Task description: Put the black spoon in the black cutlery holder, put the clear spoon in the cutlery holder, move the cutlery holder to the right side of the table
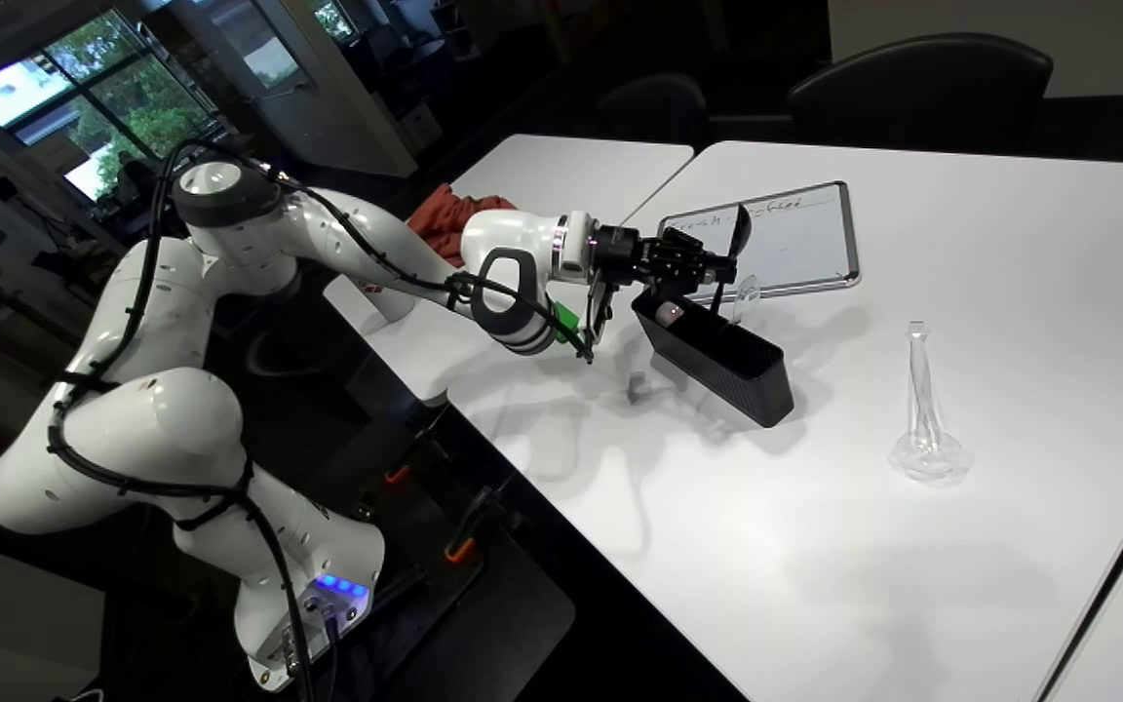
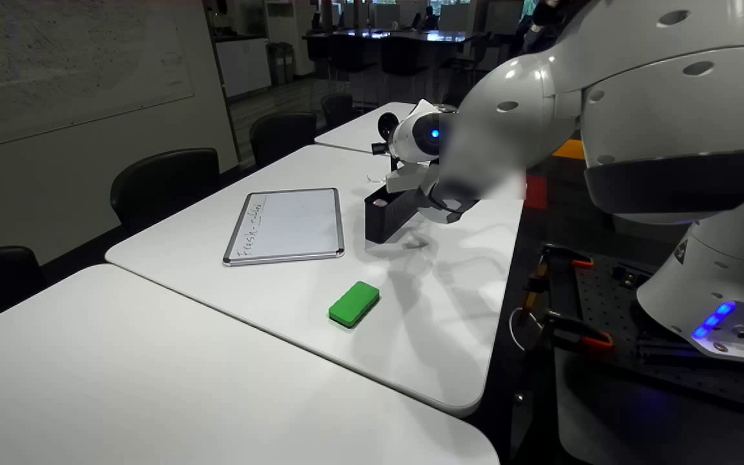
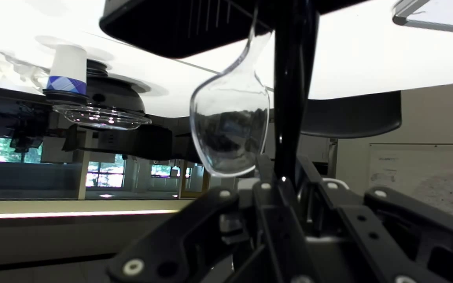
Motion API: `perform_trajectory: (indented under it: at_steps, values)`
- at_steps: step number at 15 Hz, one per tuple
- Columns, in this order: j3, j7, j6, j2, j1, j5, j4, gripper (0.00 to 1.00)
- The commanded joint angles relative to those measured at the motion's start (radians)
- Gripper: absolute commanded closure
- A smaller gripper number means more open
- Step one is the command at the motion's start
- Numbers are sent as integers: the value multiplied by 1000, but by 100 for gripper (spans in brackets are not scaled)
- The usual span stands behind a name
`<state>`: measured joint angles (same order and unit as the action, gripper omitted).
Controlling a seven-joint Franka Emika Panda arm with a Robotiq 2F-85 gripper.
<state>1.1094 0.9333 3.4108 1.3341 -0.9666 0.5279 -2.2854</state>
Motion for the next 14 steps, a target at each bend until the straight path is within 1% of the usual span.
perform_trajectory:
  at_steps: [1,4,5,6,7,8,11,13,14]
  values:
    - [-36,-65,41,7,31,44,23,95]
    - [-56,-95,33,12,34,66,31,95]
    - [-59,-106,32,12,35,78,33,81]
    - [-61,-119,30,14,32,88,33,56]
    - [-62,-131,31,13,29,99,31,54]
    - [-61,-145,33,13,24,112,28,48]
    - [-50,-184,47,1,1,161,10,25]
    - [-47,-219,71,-25,-10,203,-6,11]
    - [-33,-178,80,-31,-22,166,-22,3]
